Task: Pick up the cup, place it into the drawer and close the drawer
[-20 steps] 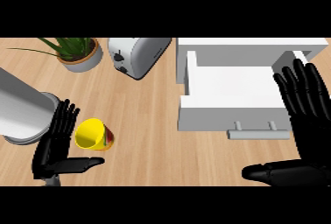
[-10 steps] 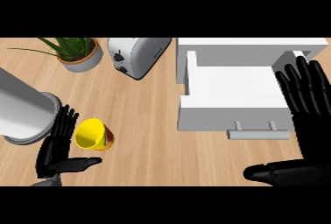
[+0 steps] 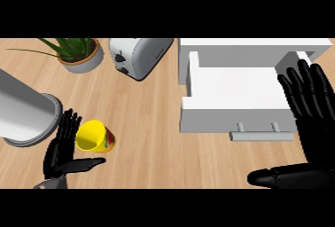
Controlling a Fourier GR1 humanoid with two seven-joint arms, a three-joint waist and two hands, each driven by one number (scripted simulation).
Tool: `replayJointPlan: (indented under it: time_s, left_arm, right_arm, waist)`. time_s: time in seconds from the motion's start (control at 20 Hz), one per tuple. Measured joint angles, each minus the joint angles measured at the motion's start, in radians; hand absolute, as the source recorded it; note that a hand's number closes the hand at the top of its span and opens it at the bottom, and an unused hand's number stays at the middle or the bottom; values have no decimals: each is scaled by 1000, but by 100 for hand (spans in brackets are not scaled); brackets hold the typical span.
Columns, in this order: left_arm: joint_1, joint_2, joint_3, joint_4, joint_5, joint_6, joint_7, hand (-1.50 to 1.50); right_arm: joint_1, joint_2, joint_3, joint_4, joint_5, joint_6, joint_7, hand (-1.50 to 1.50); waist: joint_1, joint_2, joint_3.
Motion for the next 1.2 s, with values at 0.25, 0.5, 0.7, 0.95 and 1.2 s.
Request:
replayJointPlan:
  time_s: [0.25,0.5,0.7,0.95,1.2]
  left_arm:
    - [-55,14,3,136,-13,-9,-73,-150]
    - [-121,38,10,265,-19,-33,-143,-150]
    - [-136,26,3,284,-10,-35,-161,-150]
    - [-193,46,20,382,12,-78,-190,-150]
    - [-216,39,20,430,30,-108,-200,-150]
  right_arm:
    - [-10,4,9,-11,8,-8,15,-150]
    - [-4,8,11,-21,6,-7,20,-150]
    - [-2,-1,-9,-23,-13,1,26,-150]
    - [-27,-6,-14,-6,-14,4,26,-150]
    - [-13,-1,-5,-13,-8,5,26,-150]
  waist:
    - [-1,0,0]
    - [-2,1,0]
    - [-1,0,0]
    - [-2,1,0]
    - [-2,0,0]
